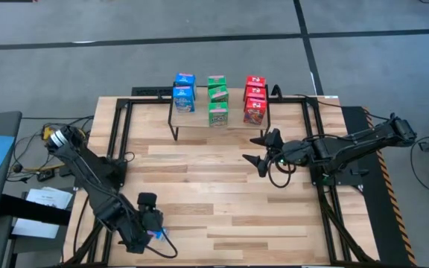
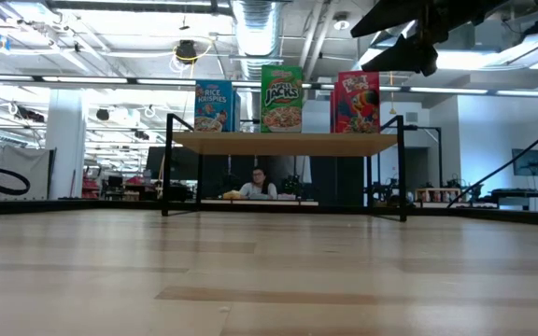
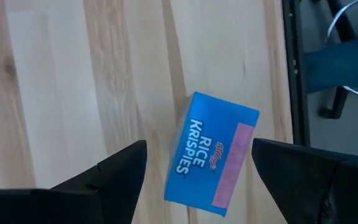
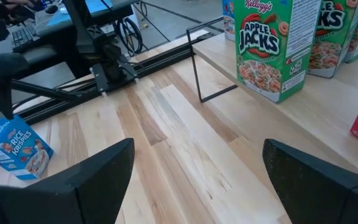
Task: Stack cereal on shelf
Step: Put the blue cereal box on the shelf aligned with the blue cereal boxes
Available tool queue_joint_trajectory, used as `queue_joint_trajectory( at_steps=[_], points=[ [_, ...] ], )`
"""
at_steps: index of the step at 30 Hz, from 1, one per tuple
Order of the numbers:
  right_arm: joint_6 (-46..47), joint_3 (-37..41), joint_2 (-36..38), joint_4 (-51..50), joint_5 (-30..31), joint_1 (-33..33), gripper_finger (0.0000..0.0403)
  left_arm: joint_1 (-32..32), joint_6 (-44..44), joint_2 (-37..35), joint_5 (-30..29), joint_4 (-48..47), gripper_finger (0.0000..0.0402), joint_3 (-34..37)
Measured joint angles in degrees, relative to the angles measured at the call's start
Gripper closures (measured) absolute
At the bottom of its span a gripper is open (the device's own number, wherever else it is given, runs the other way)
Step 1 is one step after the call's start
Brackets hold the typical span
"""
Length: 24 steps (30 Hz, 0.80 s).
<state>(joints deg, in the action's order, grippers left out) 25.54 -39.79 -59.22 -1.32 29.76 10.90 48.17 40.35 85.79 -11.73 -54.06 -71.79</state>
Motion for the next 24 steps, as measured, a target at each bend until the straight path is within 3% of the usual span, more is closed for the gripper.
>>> queue_joint_trajectory(
  at_steps=[17,24],
  points=[
    [0.09,0.0,-0.02,-0.04,0.0,3.17,0.0023,1.09,3.45,5.35,1.56,1.15,0.0124,0.0],
    [-0.02,0.02,-0.02,-0.04,0.02,5.44,0.0023,1.09,2.66,5.32,1.5,1.09,0.0155,0.0]
  ],
)
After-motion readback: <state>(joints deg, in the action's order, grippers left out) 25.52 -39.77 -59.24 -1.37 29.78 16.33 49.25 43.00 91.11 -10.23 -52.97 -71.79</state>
